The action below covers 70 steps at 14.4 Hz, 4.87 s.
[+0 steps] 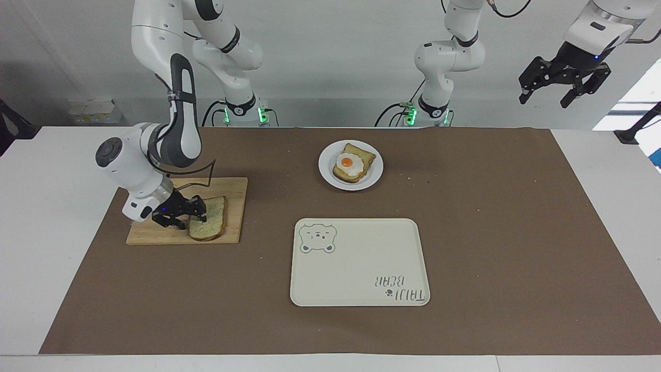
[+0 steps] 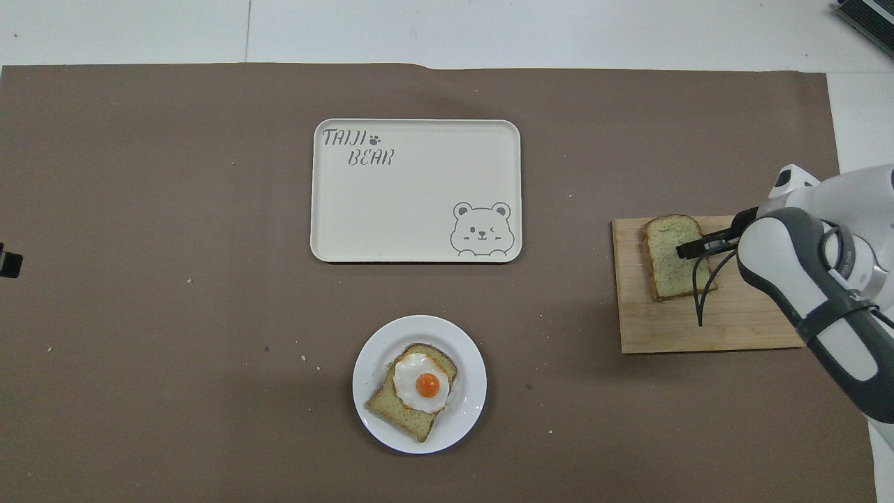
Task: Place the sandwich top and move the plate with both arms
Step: 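Grasp the green-speckled bread slice with the right gripper, then carry the bread slice with the right gripper over the egg plate, then lower the bread slice onto the egg and open the right gripper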
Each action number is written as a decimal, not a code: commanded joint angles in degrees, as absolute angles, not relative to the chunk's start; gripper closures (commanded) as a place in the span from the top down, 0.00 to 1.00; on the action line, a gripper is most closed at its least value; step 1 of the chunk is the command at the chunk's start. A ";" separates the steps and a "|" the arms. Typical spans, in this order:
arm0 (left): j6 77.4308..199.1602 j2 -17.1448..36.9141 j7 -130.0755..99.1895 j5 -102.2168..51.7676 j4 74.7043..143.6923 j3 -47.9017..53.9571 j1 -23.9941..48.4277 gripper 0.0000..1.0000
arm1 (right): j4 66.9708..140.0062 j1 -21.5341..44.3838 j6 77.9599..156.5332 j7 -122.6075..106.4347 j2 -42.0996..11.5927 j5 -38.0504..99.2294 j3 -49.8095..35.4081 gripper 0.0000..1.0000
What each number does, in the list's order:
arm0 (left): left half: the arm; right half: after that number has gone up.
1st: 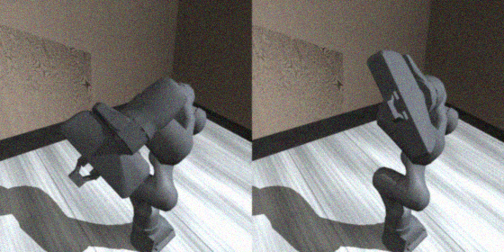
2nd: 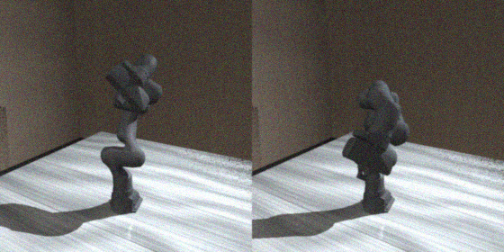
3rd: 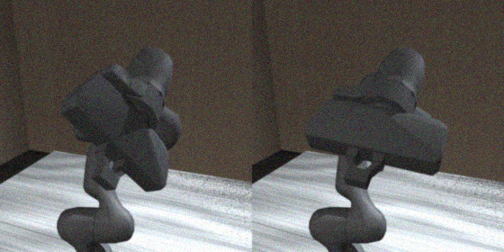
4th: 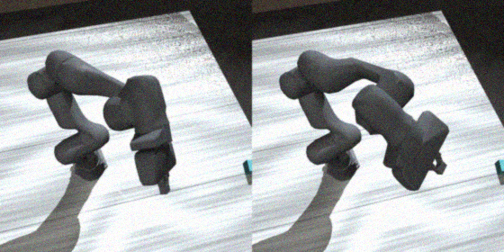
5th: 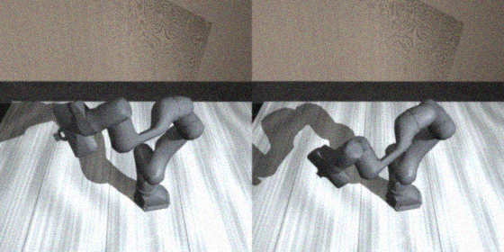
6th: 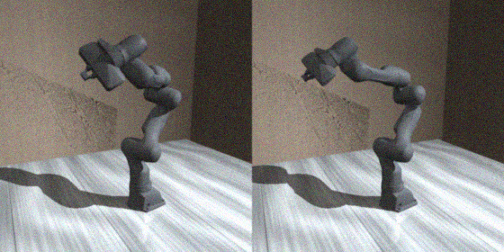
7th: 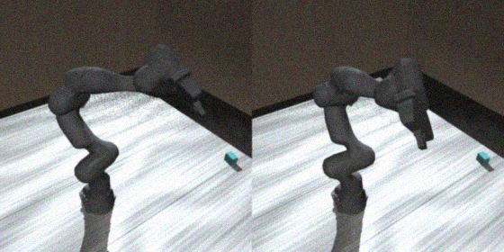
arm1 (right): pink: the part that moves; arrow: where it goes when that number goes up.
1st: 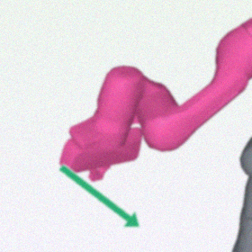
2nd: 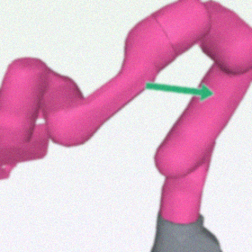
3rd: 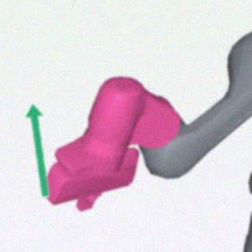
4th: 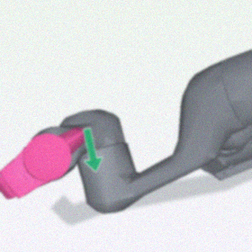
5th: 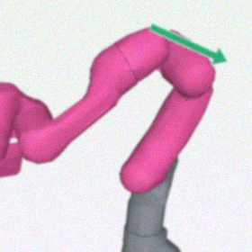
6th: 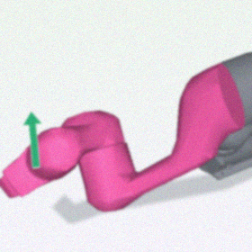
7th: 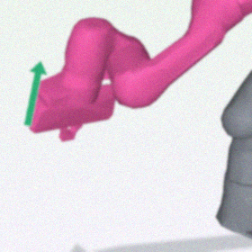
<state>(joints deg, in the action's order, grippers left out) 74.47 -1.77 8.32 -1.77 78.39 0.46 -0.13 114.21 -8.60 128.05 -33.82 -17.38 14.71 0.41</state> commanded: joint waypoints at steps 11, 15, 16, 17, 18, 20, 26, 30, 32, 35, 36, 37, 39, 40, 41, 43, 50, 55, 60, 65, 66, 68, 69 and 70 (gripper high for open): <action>74.44 -3.34 8.09 -1.93 80.24 0.62 -0.62 1.00 | 113.30 -8.35 126.48 -25.23 -16.79 15.82 0.00 0.00; 74.44 -3.34 8.09 -1.93 80.24 0.62 -0.61 1.00 | 110.83 -8.26 121.48 -24.08 -13.63 15.82 -0.44 0.00; 74.44 -3.34 8.09 -1.93 80.24 0.62 -0.53 1.00 | 110.66 -8.26 120.25 -24.08 -12.58 15.82 -0.53 0.00; 74.44 -3.34 8.09 -1.93 80.24 0.62 -0.53 1.00 | 110.57 -8.35 118.49 -23.91 -11.61 15.82 -0.53 0.00; 74.44 -3.34 8.09 -1.93 80.24 0.62 -0.61 1.00 | 110.57 -8.35 117.08 -23.12 -10.82 15.82 -0.53 0.00; 74.44 -3.34 8.09 -1.93 80.16 0.62 -0.61 1.00 | 110.39 -8.35 115.15 -22.41 -9.50 16.00 -0.62 0.00; 74.44 -3.34 8.09 -1.93 80.24 0.62 -0.53 1.00 | 110.92 -4.75 111.18 -18.83 -8.26 18.37 -0.79 0.00; 74.44 -3.34 8.09 -1.93 80.16 0.62 -0.53 1.00 | 111.18 0.33 111.71 -14.52 -8.26 18.63 -0.79 0.00; 74.44 -3.34 8.09 -1.93 80.24 0.62 -0.62 1.00 | 111.27 3.32 111.88 -9.69 -8.09 18.81 -0.79 0.00; 74.44 -3.34 8.09 -1.93 80.24 0.62 -0.62 1.00 | 111.62 9.12 114.25 -1.53 -7.82 18.81 -0.79 0.00; 74.44 -3.34 8.09 -1.93 80.24 0.62 -0.62 1.00 | 111.62 11.23 115.13 1.55 -7.82 18.90 -0.88 0.00; 74.44 -3.34 8.09 -1.93 80.24 0.62 -0.53 1.00 | 111.71 13.25 116.01 4.02 -7.91 19.24 -0.79 0.00; 74.44 -3.34 8.09 -1.93 80.24 0.62 -0.62 1.00 | 112.23 17.21 119.25 7.89 -8.35 20.39 -0.79 0.00; 74.44 -3.34 8.09 -1.93 80.24 0.62 -0.62 1.00 | 112.32 18.79 120.49 9.39 -8.70 20.39 -0.79 0.00; 74.44 -3.34 8.09 -1.93 80.16 0.62 -0.62 1.00 | 112.50 20.55 121.63 11.58 -9.22 20.39 -0.79 0.00; 74.44 -3.34 8.09 -1.93 80.24 0.62 -0.62 1.00 | 112.94 23.45 123.91 15.01 -9.67 20.39 -0.79 0.00; 74.53 -3.34 8.09 -1.93 80.24 0.62 -0.53 1.00 | 114.87 30.40 123.75 17.14 -9.58 24.07 -1.67 0.00; 74.44 -3.34 8.09 -1.93 80.24 0.62 -0.53 1.00 | 116.89 33.57 124.54 16.79 -9.67 24.08 -1.67 0.00; 74.44 -3.34 8.09 -1.93 80.24 0.62 -0.62 1.00 | 120.41 34.10 125.06 13.80 -8.70 24.08 -1.67 0.00; 74.44 -3.34 8.09 -1.93 80.24 0.62 -0.62 1.00 | 120.32 33.93 126.21 14.50 -9.40 24.08 -1.58 0.28; 74.44 -3.34 8.09 -1.93 80.24 0.62 -0.62 1.00 | 120.15 33.58 126.21 13.54 -9.67 24.00 -1.50 0.68; 74.53 -3.43 8.17 -1.93 80.33 0.62 -0.62 1.00 | 119.01 33.22 126.30 13.45 -10.37 23.12 -1.23 1.00; 74.44 -3.43 8.78 -1.93 80.42 0.62 -0.62 1.00 | 118.57 32.96 126.39 13.53 -10.55 22.94 -0.97 1.00; 75.23 -3.43 8.79 -2.02 80.51 0.62 -0.53 1.00 | 118.22 31.91 126.30 13.54 -10.55 22.16 -0.79 1.00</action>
<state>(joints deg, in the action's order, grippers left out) 74.48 -1.77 8.34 -1.77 78.39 0.46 -0.13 118.88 33.78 125.81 15.25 -10.33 22.49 -0.74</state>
